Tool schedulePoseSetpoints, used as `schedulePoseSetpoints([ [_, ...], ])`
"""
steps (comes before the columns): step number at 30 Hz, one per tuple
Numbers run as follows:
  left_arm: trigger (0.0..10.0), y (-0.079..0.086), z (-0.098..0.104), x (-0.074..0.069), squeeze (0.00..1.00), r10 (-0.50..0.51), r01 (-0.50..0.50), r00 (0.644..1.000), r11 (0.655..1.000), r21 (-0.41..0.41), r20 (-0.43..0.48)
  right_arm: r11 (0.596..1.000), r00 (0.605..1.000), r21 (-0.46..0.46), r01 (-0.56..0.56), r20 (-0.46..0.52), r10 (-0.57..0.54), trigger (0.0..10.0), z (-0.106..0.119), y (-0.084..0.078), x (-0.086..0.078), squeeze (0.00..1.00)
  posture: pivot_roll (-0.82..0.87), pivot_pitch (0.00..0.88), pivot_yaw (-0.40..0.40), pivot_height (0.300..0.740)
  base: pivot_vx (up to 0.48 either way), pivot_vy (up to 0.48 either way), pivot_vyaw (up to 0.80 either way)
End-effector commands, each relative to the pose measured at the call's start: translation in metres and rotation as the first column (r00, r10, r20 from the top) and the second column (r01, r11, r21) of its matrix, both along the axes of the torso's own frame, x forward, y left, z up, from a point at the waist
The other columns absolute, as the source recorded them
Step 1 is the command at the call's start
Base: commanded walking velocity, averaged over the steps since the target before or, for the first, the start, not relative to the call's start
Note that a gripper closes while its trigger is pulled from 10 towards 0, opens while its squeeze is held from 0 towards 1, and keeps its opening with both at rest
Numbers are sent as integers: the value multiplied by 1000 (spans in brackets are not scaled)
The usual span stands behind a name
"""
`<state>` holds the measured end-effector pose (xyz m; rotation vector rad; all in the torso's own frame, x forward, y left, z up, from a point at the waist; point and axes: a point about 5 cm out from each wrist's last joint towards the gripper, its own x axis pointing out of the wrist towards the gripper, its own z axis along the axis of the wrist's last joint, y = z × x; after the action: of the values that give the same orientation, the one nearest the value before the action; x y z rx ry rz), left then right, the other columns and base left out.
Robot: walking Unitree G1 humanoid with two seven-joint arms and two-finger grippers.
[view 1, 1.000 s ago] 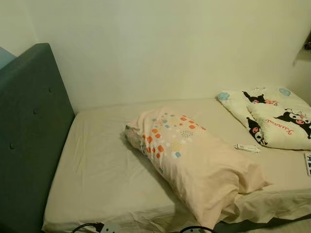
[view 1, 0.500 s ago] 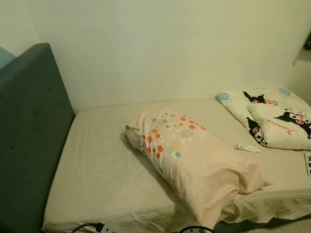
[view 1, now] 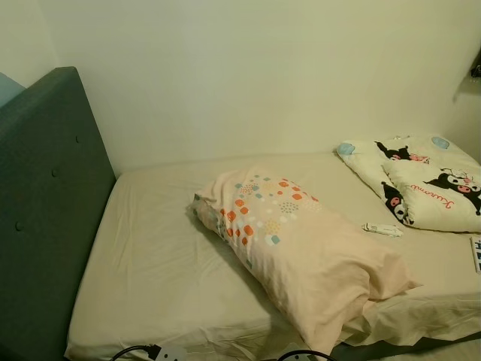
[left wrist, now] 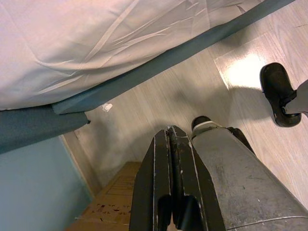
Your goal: Clean up the room
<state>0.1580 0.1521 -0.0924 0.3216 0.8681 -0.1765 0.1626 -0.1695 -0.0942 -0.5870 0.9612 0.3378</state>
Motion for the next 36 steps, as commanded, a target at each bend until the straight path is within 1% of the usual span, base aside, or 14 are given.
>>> schedulePoseSetpoints([
  [1, 10000, 2, -1, -1, 0, -12, 12, 1000, 1000, 9, -14, 1000, 1000, -6, -6, -8, 6, 10000, 0, 0, -1, 0, -29, 0, -18, 727, 0, 0, 0],
  [17, 10000, -2, -1, 0, 0, -19, 19, 1000, 1000, 3, -12, 1000, 1000, -8, 1, -6, -1, 10000, 0, 1, 0, 0, -44, 0, -11, 727, 0, 0, 0],
  [36, 10000, -4, -1, -1, 0, -20, 20, 1000, 1000, -1, -13, 1000, 1000, -16, 0, -10, 0, 10000, -1, -2, -3, 0, -48, 0, -13, 727, 0, 0, 0],
])
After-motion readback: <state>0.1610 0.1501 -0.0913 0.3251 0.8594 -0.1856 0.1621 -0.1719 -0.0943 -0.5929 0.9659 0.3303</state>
